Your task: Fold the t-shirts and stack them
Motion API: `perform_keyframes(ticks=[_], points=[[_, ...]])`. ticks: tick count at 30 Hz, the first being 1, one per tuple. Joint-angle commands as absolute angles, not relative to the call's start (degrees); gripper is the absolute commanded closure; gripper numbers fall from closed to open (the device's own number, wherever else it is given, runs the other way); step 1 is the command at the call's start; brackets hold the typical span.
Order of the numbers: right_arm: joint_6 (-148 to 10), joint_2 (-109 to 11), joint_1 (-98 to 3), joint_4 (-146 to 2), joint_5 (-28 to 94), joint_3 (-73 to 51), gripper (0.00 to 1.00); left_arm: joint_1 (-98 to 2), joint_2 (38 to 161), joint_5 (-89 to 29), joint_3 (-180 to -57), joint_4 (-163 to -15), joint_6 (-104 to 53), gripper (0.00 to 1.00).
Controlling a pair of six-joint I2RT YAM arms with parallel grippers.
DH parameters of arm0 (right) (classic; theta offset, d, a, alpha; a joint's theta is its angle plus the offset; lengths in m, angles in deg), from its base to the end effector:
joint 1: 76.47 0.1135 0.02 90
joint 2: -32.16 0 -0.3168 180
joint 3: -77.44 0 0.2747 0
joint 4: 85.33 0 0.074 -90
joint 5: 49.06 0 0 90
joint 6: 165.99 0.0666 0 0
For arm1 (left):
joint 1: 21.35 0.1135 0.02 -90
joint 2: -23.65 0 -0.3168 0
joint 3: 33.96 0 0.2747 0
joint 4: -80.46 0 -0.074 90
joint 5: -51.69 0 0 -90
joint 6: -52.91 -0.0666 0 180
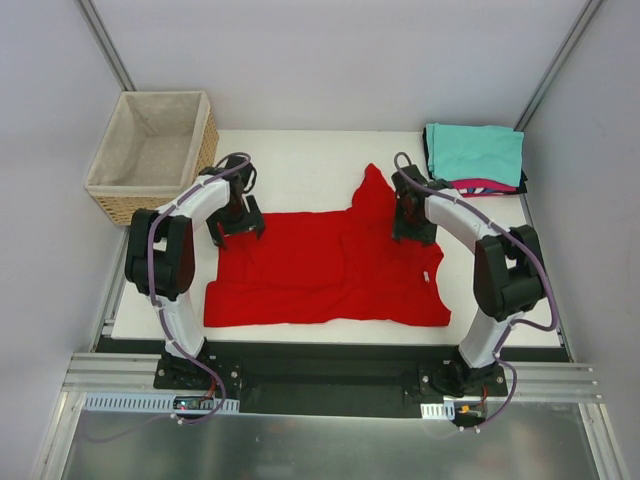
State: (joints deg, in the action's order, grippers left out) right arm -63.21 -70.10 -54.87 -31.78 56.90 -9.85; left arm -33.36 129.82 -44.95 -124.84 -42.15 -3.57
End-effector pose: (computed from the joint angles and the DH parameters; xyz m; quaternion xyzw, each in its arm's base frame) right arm 0.3816 0.1314 0.2237 -0.0490 0.9721 -0.0758 0.2166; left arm 0.4074 -0.0788 0.2115 -0.1927 0.9680 -0.0054 0.1608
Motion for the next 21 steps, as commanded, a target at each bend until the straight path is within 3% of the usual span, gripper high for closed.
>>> perform_keyframes(ticks=[1, 21], points=[[-61.9, -67.2, -54.9, -31.2, 57.0, -7.8, 0.41, -33.7, 130.6, -45.3, -125.2, -39.4, -3.9, 0.13], [-61.2, -72.7, -50.8, -31.6, 55.3, -10.1, 0.42, -34.7, 129.2, -43.5, -124.9, -38.1, -3.4, 0.13]])
